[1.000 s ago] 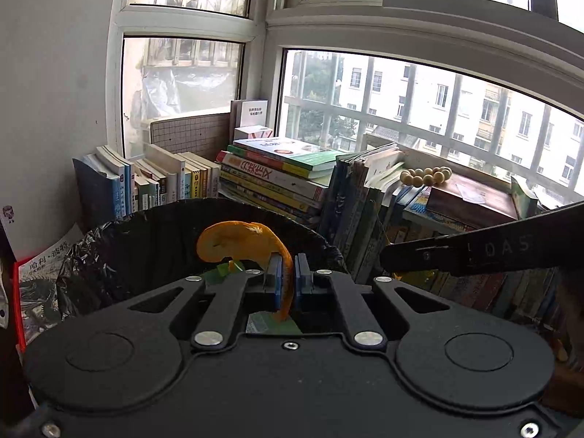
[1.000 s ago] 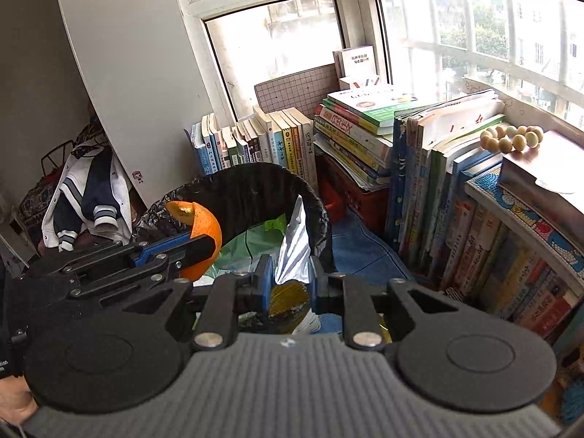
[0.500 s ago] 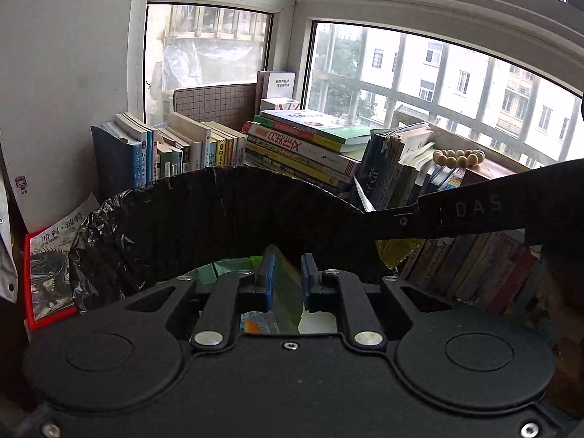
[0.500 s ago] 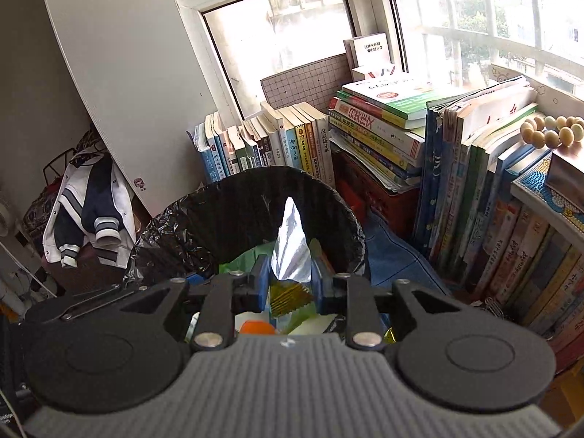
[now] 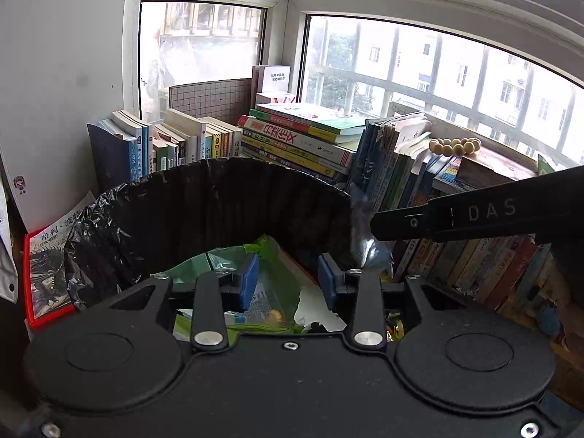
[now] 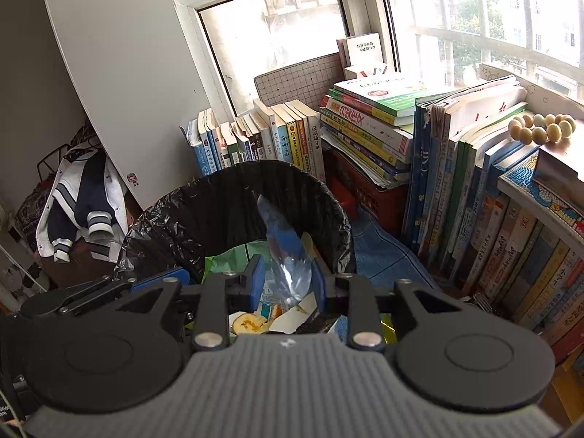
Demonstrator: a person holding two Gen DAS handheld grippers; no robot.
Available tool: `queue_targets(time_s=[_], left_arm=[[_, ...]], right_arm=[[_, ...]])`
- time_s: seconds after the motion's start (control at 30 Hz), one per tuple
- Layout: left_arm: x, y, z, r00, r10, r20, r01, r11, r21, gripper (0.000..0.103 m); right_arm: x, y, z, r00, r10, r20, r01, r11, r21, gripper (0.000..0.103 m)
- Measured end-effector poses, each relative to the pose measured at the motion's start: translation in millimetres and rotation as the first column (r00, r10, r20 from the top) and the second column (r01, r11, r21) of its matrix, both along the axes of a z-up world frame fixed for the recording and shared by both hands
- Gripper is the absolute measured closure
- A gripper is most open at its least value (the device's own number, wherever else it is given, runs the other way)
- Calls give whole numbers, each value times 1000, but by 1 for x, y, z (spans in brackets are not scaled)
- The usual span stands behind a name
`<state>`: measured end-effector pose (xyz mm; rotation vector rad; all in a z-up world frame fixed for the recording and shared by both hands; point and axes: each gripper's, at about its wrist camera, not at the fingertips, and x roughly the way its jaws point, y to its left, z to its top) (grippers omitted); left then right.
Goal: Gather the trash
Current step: 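Open the left tool to drop the peel while the right tool drops the foil, then bring both tools back down over the remaining litter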
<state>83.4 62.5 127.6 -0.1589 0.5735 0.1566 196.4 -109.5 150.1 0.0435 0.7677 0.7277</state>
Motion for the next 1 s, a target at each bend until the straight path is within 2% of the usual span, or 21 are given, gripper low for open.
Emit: queue_targets(time_s=[0.4, 0.73, 1.0], left_arm=[[-6, -7, -5, 1000, -14, -15, 14, 1000, 2, 56], [-17, -18, -6, 999, -48, -17, 48, 999, 0, 51], [-25, -37, -1, 994, -113, 3, 113, 994, 13, 48]], right_arm=[[-10, -17, -3, 1000, -11, 19, 11, 1000, -23, 51], [-19, -38, -15, 999, -36, 29, 37, 998, -54, 47], [-25, -57, -27, 998, -55, 17, 56, 995, -88, 44]])
